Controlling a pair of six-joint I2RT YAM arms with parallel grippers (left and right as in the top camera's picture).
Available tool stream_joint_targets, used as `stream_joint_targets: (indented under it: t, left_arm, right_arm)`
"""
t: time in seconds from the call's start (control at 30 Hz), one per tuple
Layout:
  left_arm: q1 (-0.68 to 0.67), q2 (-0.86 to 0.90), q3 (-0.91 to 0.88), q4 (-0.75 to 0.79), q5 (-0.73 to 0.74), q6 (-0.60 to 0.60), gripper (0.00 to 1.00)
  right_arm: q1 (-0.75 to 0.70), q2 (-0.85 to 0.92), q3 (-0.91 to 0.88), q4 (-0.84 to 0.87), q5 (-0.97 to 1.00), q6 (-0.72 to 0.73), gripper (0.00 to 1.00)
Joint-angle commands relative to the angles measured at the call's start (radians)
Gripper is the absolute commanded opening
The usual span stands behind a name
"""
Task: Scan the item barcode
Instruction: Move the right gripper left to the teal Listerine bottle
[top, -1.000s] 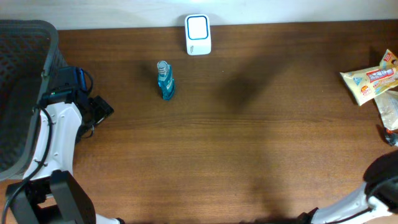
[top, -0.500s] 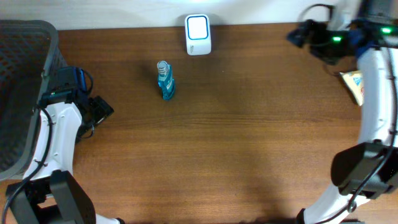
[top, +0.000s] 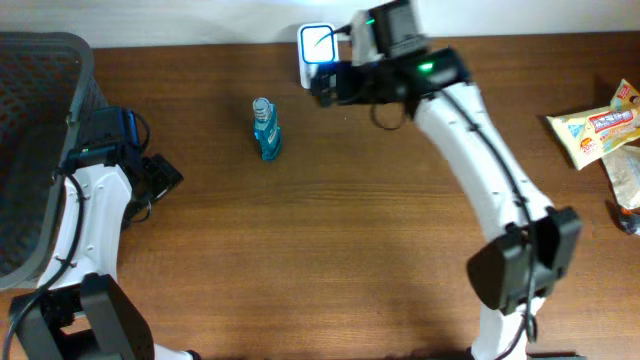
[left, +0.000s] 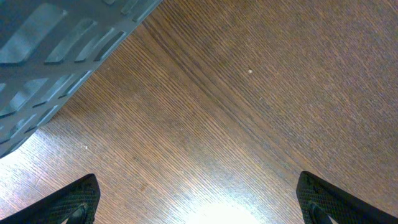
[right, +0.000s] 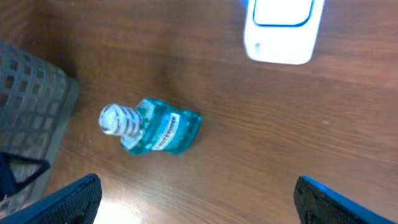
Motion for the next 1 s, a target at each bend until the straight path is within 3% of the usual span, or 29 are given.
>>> stream_joint_targets:
  t: [0.0, 0.4, 0.6, 0.97]
  left_arm:
    - [0.008, 0.009, -0.005, -0.002, -0.004, -0.002, 0.99]
    - [0.008, 0.009, -0.005, -0.002, -0.004, -0.002, 0.99]
    - [0.008, 0.009, -0.005, -0.002, -0.004, -0.002, 0.99]
    - [0.008, 0.009, -0.005, -0.002, -0.004, -0.002, 0.99]
  right_arm:
    - [0.084, 0.054, -0.004, 0.066, 0.111, 0.093, 0.99]
    - [0.274, 0.151, -0.004, 0.274, 0.331, 0.093, 0.99]
    - [0.311, 0.206, -0.004, 0.314, 0.449, 0.102, 0.99]
    - [0.311, 0.284, -0.005, 0.337, 0.483, 0.150, 0.95]
